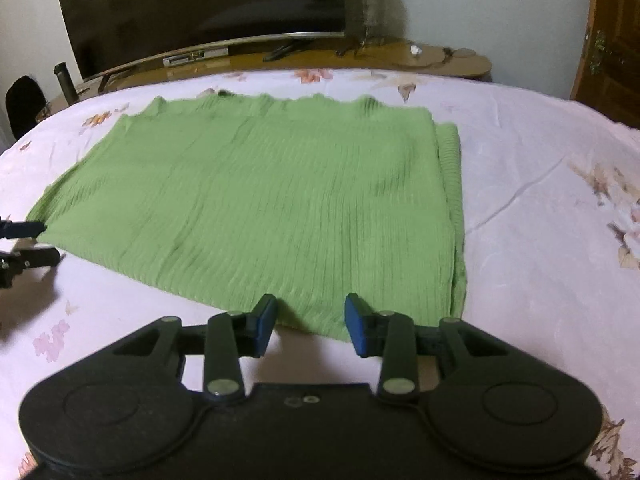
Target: Fold small clothes
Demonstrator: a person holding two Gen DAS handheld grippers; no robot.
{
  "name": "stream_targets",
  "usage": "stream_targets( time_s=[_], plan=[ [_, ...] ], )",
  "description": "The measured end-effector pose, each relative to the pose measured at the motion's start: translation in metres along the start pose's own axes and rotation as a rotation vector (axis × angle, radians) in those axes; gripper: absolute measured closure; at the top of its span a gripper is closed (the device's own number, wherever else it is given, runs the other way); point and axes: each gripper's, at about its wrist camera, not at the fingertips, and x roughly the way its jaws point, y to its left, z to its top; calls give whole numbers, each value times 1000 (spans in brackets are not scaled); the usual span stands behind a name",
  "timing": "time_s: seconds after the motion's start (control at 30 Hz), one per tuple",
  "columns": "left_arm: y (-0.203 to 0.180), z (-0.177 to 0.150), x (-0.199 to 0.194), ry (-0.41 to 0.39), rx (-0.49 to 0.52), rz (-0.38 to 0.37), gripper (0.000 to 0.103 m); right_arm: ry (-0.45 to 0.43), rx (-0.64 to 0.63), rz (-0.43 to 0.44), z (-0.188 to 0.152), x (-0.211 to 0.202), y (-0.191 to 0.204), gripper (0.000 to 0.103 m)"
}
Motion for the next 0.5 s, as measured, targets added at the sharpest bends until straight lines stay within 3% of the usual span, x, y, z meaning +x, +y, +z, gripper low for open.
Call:
stream_targets(
  time_s=[0.17,0.27,0.37,0.5],
  plan=[
    [-1,-1,0,5,22,1,27,-74,13,4,6,-7,4,62],
    [-4,0,-2,15,45,21,27,19,48,-40,-2,13,-9,56],
    [-8,6,-21,-25,39,15,27,18,65,-36,-3,8,-16,56],
    [-9,24,-24,-82,-2,22,27,-78,58,-19,3,-10,-12,60]
  ],
)
